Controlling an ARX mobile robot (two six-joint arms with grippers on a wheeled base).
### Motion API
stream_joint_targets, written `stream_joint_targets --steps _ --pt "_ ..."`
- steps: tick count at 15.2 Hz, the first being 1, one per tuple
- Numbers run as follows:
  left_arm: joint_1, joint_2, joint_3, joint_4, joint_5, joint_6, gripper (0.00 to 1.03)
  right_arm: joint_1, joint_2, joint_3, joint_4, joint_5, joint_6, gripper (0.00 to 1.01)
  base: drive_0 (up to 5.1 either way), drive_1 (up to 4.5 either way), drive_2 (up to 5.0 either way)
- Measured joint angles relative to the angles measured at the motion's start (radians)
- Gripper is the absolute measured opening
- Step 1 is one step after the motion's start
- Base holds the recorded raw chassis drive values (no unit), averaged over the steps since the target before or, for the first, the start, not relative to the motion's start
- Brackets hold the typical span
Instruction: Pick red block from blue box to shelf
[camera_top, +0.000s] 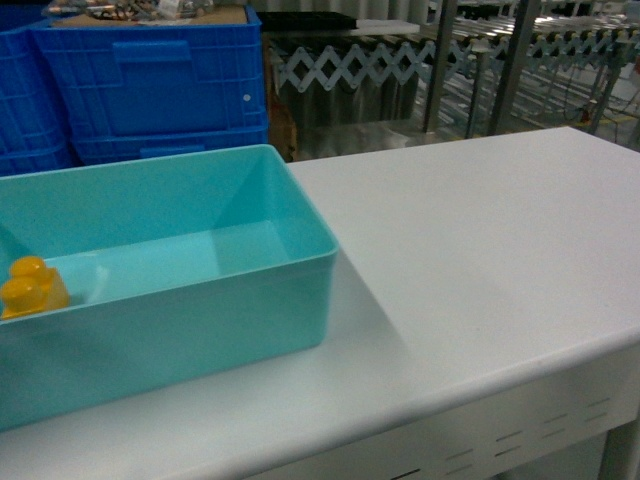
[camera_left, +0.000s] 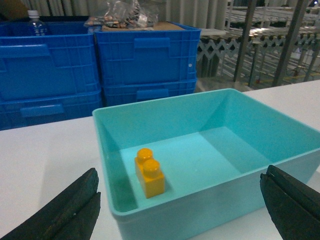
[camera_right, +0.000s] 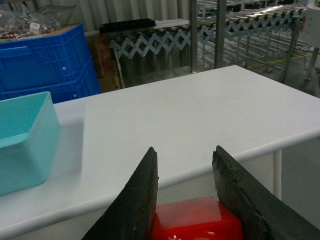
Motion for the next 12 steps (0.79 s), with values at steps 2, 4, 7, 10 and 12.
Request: stream_joint_targets --steps 2,4,7,10,12 --pt "0.000 0.000 0.000 0.000 0.000 0.000 0.98 0.000 0.000 0.000 0.000 0.000 0.000 0.28 -1.6 -1.61 -1.6" --pt "0.000 0.000 0.000 0.000 0.000 0.000 0.98 0.000 0.000 0.000 0.000 0.000 0.000 0.28 -1.6 -1.61 -1.6" --pt "0.000 0.000 0.000 0.000 0.000 0.000 0.98 0.000 0.000 0.000 0.000 0.000 0.000 0.28 -1.6 -1.60 -1.6" --pt "0.000 0.000 0.000 0.000 0.000 0.000 0.98 0.000 0.000 0.000 0.000 0.000 0.000 0.28 -1.6 -1.58 -1.6" --pt "0.000 0.000 0.000 0.000 0.000 0.000 0.98 0.000 0.000 0.000 0.000 0.000 0.000 0.28 -1.6 -1.57 -1.6"
